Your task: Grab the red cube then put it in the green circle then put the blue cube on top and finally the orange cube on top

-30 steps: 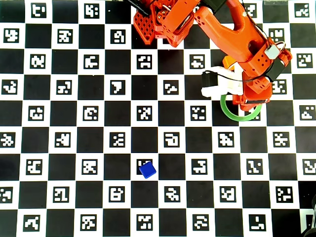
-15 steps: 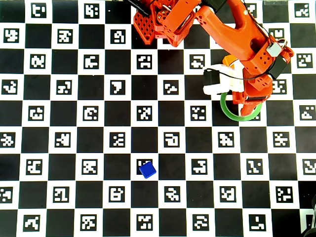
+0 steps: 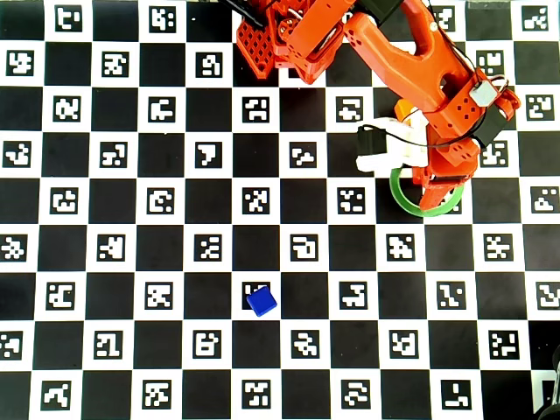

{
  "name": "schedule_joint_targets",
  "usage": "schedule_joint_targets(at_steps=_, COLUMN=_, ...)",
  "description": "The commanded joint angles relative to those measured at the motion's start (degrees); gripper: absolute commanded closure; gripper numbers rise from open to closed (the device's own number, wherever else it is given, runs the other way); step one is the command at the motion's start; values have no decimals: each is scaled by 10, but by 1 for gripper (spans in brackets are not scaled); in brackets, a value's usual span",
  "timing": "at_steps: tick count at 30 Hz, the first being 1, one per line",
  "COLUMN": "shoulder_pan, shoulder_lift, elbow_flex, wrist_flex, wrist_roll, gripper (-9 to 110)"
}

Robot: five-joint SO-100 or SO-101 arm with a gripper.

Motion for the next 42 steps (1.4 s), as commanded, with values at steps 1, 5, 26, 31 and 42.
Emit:
schedule_joint_targets(at_steps=1, shoulder_pan=7, shoulder_lift=73, elbow_flex=-50, wrist_flex=21, wrist_roll=-5, gripper=60)
schedule_joint_targets(at_steps=5, shoulder_pan=21, shoulder_lift=86, elbow_flex=-66, wrist_flex=48, wrist_roll=-15, gripper=61)
schedule_joint_targets(at_steps=26, shoulder_pan=210, shoulder_lift=162, elbow_flex=-264, wrist_flex=240, wrist_roll=-91, gripper=61)
schedule_joint_targets(at_steps=31, shoulder_pan=264, shoulder_lift=160, elbow_flex=-294, wrist_flex=227, wrist_roll=-73, gripper=61)
schedule_joint_targets(at_steps=42, shoulder_pan=362, shoulder_lift=47, elbow_flex=-417, wrist_flex=215, wrist_roll=-18, gripper=61)
